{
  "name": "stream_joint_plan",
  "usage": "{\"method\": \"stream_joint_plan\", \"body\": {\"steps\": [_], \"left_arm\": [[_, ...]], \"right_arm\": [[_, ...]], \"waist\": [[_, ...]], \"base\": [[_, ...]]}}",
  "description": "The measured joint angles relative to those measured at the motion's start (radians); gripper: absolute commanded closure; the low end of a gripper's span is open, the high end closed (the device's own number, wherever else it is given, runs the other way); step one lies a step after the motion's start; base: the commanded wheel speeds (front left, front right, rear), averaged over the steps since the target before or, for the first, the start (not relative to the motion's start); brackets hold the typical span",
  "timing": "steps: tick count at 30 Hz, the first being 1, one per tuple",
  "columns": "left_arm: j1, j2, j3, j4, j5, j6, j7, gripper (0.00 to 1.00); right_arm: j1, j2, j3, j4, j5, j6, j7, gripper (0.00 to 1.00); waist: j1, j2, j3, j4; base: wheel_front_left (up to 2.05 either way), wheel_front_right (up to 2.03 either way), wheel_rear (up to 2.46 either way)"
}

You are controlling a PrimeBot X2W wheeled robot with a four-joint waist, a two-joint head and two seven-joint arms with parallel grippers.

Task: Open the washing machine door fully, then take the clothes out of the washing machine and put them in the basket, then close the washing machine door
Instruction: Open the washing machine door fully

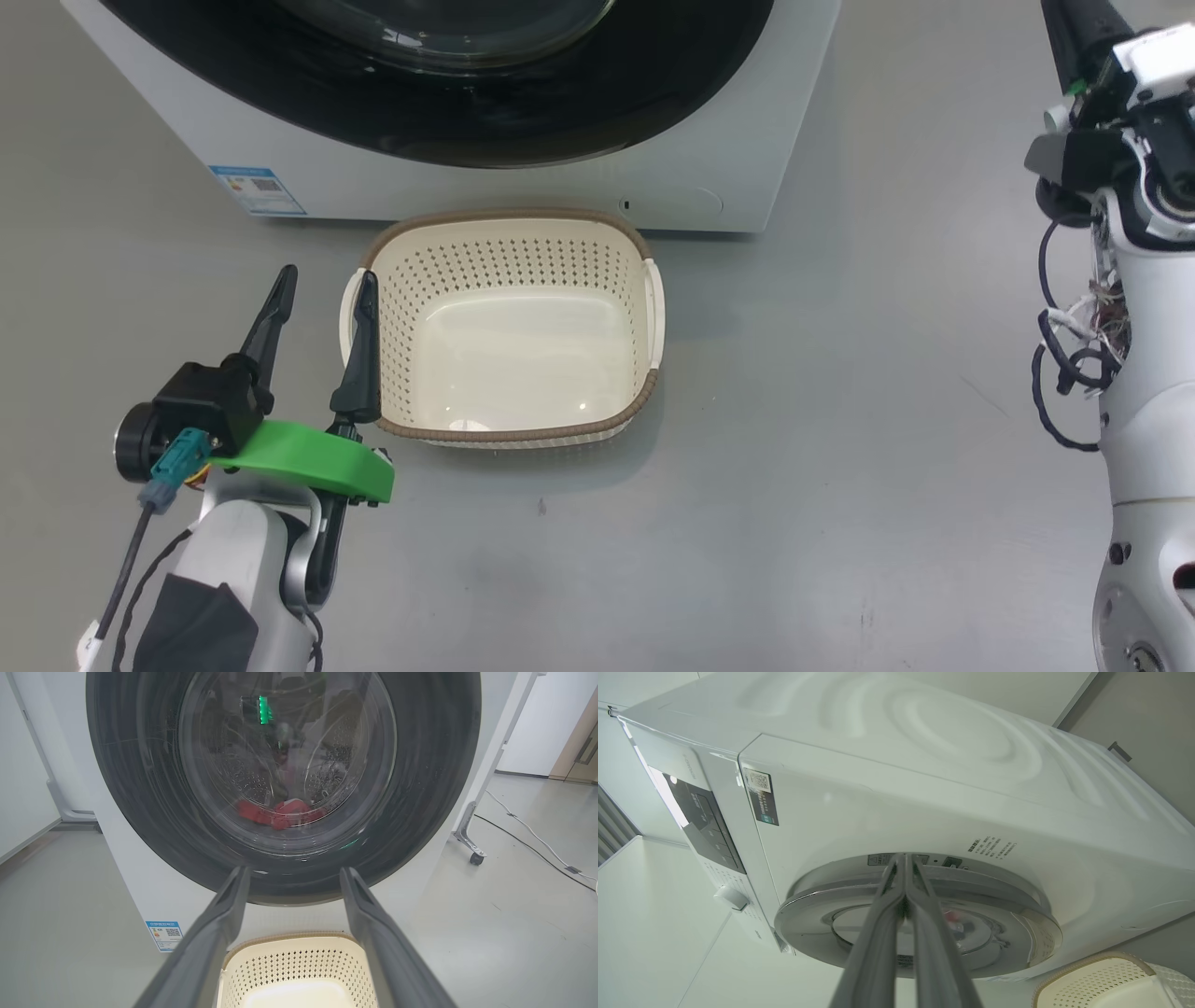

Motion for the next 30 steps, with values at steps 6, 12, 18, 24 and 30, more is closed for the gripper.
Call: {"method": "stream_joint_plan", "body": {"steps": [6,12,18,24,30], "left_arm": [[-0.03,-0.006,0.0,-0.02,0.003,-0.007,0.0,0.0],[-0.053,-0.021,-0.002,-0.031,0.008,-0.016,0.0,0.0],[-0.081,-0.029,-0.028,-0.043,0.009,-0.026,0.0,0.0],[-0.108,-0.037,-0.049,-0.05,0.009,-0.043,0.0,0.0],[-0.113,-0.047,-0.062,-0.05,0.009,-0.048,0.0,0.0]], "right_arm": [[-0.097,-0.019,0.048,0.003,-0.012,-0.026,0.059,1.0],[-0.187,-0.027,0.074,0.017,-0.02,-0.049,0.104,1.0],[-0.271,-0.051,0.093,0.042,-0.031,-0.081,0.139,1.0],[-0.34,-0.067,0.114,0.075,-0.052,-0.107,0.168,1.0],[-0.386,-0.077,0.126,0.116,-0.057,-0.124,0.186,1.0]], "waist": [[0.0,0.0,0.051,0.032],[0.0,0.0,0.1,0.062],[0.0,0.0,0.144,0.093],[0.0,0.0,0.178,0.133],[0.0,0.0,0.204,0.173]], "base": [[0.0,0.0,0.0],[0.0,0.0,0.0],[0.0,0.0,0.0],[0.0,0.0,0.0],[0.0,0.0,0.0]]}}
